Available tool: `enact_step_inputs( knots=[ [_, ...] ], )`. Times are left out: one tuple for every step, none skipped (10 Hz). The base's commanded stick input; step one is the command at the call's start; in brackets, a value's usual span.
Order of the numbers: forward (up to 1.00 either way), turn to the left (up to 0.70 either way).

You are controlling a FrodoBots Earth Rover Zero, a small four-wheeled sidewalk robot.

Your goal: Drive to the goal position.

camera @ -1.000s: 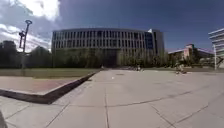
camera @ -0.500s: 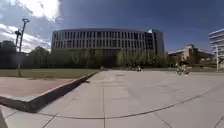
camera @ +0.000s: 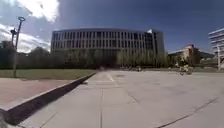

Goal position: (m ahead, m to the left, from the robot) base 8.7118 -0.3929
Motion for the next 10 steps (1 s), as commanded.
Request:
enact_step_inputs(
  knots=[
    [0.7, -0.01],
    [0.7, -0.01],
    [0.7, -0.01],
    [0.7, -0.01],
    [0.7, -0.01],
    [0.7, -0.01],
    [0.7, -0.01],
    [0.7, -0.01],
    [0.7, -0.01],
    [0.7, -0.01]
  ],
)
